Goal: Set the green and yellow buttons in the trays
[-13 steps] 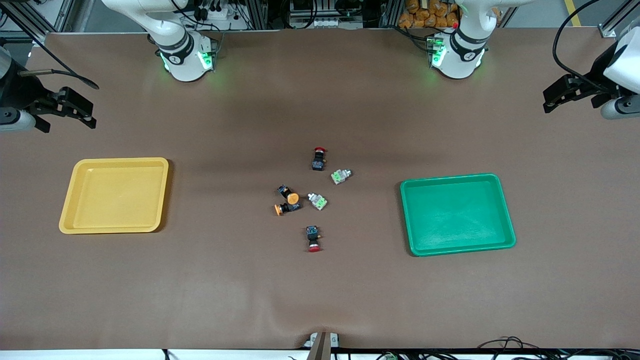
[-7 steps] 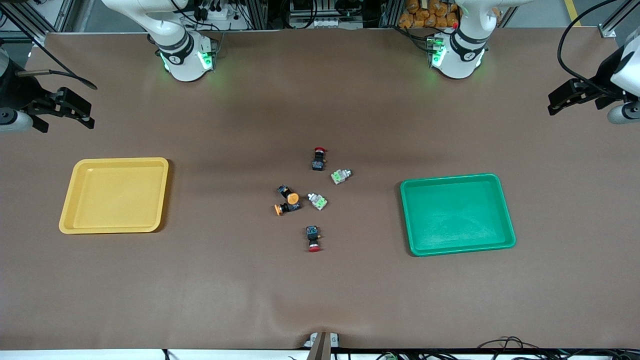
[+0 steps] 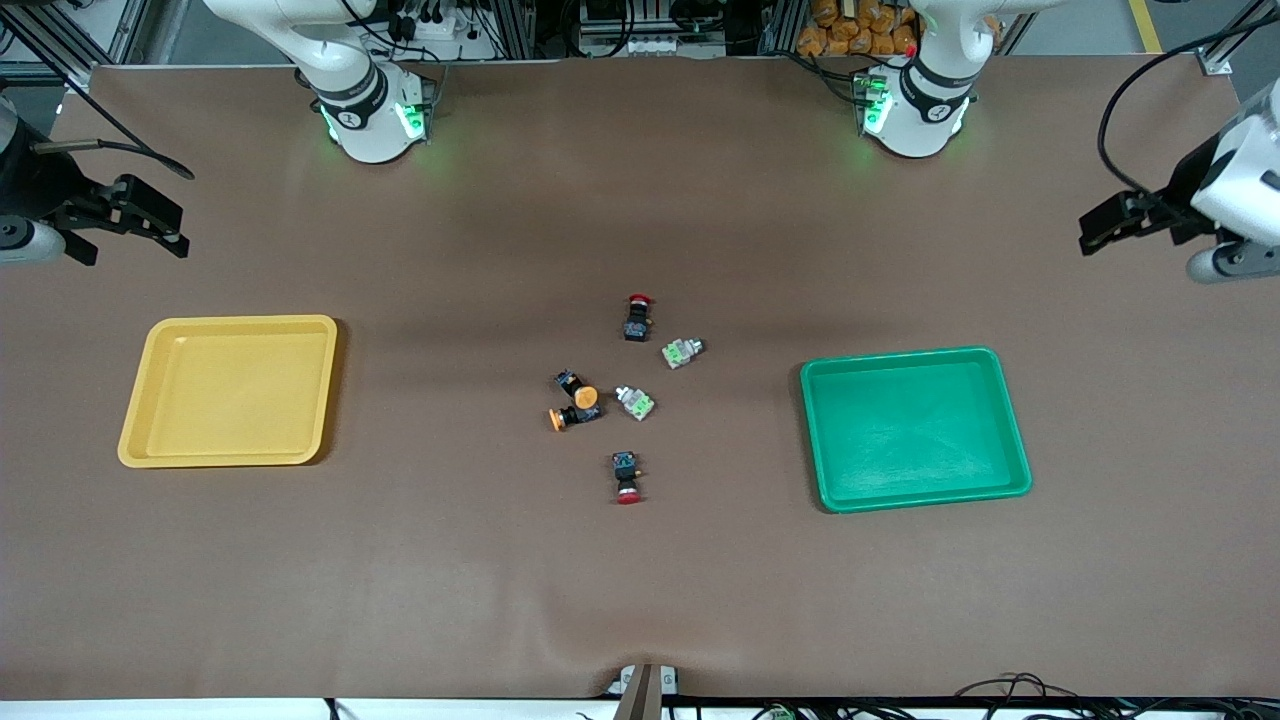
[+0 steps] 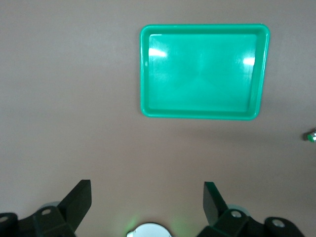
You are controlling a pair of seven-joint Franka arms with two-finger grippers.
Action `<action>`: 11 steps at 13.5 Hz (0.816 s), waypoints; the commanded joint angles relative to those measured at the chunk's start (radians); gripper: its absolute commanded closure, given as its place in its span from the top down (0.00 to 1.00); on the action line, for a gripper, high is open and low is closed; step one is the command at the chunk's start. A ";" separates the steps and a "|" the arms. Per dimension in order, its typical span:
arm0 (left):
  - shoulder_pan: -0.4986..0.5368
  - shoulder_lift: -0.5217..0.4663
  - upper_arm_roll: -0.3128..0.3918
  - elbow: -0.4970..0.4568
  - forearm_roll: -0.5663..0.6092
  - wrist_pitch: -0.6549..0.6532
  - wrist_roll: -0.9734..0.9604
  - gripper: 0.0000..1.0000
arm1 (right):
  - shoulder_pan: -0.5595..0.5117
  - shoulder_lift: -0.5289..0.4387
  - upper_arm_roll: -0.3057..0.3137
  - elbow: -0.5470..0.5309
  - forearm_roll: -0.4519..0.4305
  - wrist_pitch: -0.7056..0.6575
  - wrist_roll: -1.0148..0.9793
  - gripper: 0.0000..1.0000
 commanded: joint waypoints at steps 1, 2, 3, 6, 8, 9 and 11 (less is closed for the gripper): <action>0.001 -0.013 -0.006 -0.079 -0.018 0.093 0.008 1.00 | -0.014 -0.006 0.006 0.001 0.017 -0.002 0.006 1.00; -0.002 -0.013 -0.007 -0.097 -0.022 0.121 0.000 1.00 | -0.014 -0.006 0.006 0.001 0.017 -0.002 0.006 1.00; -0.003 -0.008 -0.009 -0.116 -0.021 0.147 -0.005 1.00 | -0.014 -0.006 0.006 0.001 0.017 -0.002 0.006 1.00; -0.003 0.018 -0.028 -0.123 -0.022 0.172 -0.006 1.00 | -0.012 -0.006 0.006 0.001 0.017 0.004 0.005 1.00; -0.005 0.042 -0.033 -0.123 -0.021 0.195 -0.006 1.00 | -0.017 0.010 0.004 0.004 0.016 0.004 0.004 1.00; -0.009 0.057 -0.044 -0.123 -0.021 0.212 -0.006 1.00 | -0.022 0.010 0.006 0.004 0.016 0.006 0.004 1.00; -0.014 0.079 -0.059 -0.123 -0.018 0.253 -0.026 1.00 | -0.022 0.011 0.006 0.004 0.016 0.007 0.004 1.00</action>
